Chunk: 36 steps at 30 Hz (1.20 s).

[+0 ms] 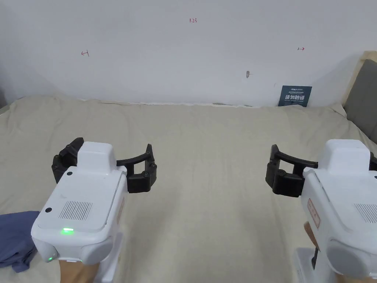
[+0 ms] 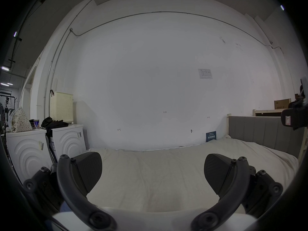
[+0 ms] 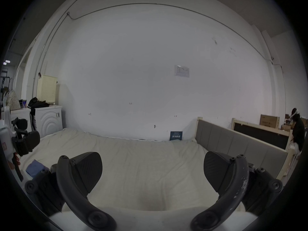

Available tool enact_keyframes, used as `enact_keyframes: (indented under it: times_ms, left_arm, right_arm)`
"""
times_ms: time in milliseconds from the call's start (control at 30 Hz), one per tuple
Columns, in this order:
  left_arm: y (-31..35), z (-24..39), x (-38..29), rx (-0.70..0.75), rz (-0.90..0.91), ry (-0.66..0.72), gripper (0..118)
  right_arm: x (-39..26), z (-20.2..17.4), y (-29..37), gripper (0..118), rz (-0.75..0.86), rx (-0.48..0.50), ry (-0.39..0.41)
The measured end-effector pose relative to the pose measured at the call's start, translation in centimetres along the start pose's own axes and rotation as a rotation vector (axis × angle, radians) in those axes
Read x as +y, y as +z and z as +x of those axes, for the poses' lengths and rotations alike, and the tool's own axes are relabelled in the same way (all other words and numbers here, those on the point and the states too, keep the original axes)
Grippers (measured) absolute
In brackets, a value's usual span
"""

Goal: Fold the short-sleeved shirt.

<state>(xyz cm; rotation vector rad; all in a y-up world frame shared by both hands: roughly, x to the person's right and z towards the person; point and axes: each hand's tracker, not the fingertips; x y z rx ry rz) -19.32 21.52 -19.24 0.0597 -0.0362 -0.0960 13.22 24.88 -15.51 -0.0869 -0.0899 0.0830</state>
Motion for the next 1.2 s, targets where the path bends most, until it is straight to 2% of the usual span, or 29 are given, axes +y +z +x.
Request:
enact_keyframes:
  times_ms: [67, 267, 367, 467, 633, 733, 867, 1067, 1200]
  left_arm:
    - [0.0, -0.1, 0.0, -0.002, -0.001, 0.002, 118]
    - [0.1, -0.2, 0.3, 0.003, -0.001, 0.006, 118]
    - [0.1, -0.3, 0.4, 0.003, 0.002, 0.008, 118]
    - [0.2, -0.3, 0.5, 0.004, 0.007, 0.008, 118]
    - [0.3, -0.3, 0.6, 0.006, 0.01, 0.014, 118]
    - [0.3, -0.4, 0.7, 0.007, 0.013, 0.015, 118]
    - [0.4, -0.3, 0.7, 0.008, 0.018, 0.016, 118]
    - [0.5, -0.3, 0.7, 0.006, 0.017, 0.018, 118]
    - [0.5, -0.4, 0.8, 0.008, 0.019, 0.016, 118]
  right_arm:
    - [0.4, 0.1, -0.2, 118, -0.063, 0.018, -0.045]
    - [1.6, -0.3, -0.6, 118, -0.229, -0.113, -0.165]
    - [2.0, 0.1, -1.2, 118, -0.297, -0.112, -0.207]
    - [2.1, 0.1, -1.3, 118, -0.33, -0.12, -0.186]
    - [1.9, 0.0, -1.3, 118, -0.355, -0.106, -0.224]
    - [1.6, -0.2, -1.2, 118, -0.334, -0.109, -0.214]
    - [1.7, 0.3, -1.3, 118, -0.334, -0.058, -0.224]
    - [1.9, 0.3, -1.2, 118, -0.32, -0.071, -0.236]
    - [1.8, 0.0, -0.7, 118, -0.213, -0.064, -0.173]
